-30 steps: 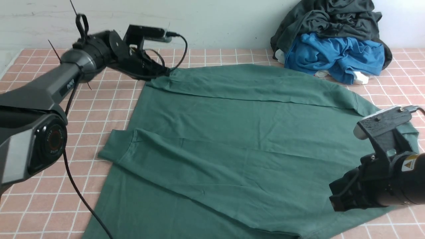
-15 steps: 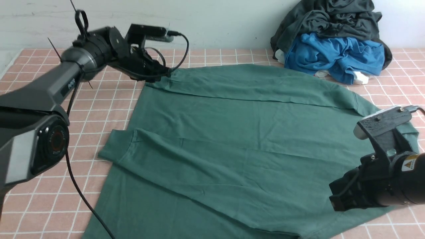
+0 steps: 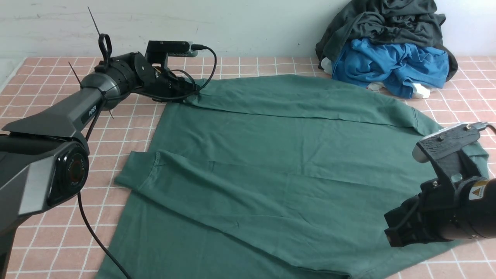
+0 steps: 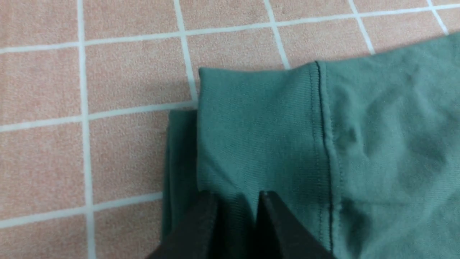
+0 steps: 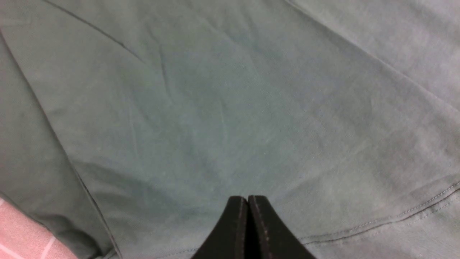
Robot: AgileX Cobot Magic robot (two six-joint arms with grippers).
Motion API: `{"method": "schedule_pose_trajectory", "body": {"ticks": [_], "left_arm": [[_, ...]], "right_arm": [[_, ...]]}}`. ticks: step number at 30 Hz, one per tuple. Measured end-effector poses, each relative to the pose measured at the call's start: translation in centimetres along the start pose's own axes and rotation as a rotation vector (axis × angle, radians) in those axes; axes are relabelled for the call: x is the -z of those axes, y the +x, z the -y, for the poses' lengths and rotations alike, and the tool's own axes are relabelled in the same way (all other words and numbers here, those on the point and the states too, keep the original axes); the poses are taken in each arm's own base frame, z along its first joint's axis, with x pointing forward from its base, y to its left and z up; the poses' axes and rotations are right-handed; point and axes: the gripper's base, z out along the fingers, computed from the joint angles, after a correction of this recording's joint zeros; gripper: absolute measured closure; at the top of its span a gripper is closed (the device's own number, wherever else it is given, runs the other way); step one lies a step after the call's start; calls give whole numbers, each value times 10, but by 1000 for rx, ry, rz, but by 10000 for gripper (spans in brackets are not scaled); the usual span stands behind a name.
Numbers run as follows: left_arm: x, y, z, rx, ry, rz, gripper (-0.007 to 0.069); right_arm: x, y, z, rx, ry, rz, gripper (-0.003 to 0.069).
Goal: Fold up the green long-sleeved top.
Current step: Use the left arm to clamp the cuff farthest from it, then use the left arm to drag and drop the cuff onto the cuff closest to the left arm
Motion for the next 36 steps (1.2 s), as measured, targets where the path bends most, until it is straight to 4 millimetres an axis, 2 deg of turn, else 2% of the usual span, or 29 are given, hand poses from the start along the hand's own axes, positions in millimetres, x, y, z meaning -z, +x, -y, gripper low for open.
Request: {"method": "schedule_pose_trajectory", "body": {"ticks": [1,3,9,14,16,19,20,23,26,30,33,36], "left_arm": [[0,0,0,1,1,0,559],[0,0,0,-1,1,-1,592],[15,-12,5,-21,16,-13,598],[48,-33,13,-31,48,-53,598],[68,-38,19,-24,77,-126,598],[95,-41,27,-24,117,-259,598],[113,-39,31,-33,141,-362,598],[131,-39,37,-59,127,-439,598],[141,-26,45,-97,73,-507,597],[159,7,61,-180,13,-643,596],[186,32,67,-179,-10,-721,594],[214,46,66,-165,-38,-699,594]], "right_arm": [[0,0,0,0,0,0,673],[0,0,0,1,0,0,673],[0,0,0,3,0,0,673],[0,0,0,3,0,0,673],[0,0,0,3,0,0,673],[0,0,0,4,0,-1,673],[0,0,0,4,-1,-4,673],[0,1,0,7,-4,-10,673],[0,2,-1,7,-8,-22,673],[3,4,-2,10,-15,-35,673],[6,4,-2,14,-15,-29,673],[6,3,-2,13,-15,-27,673]]}}
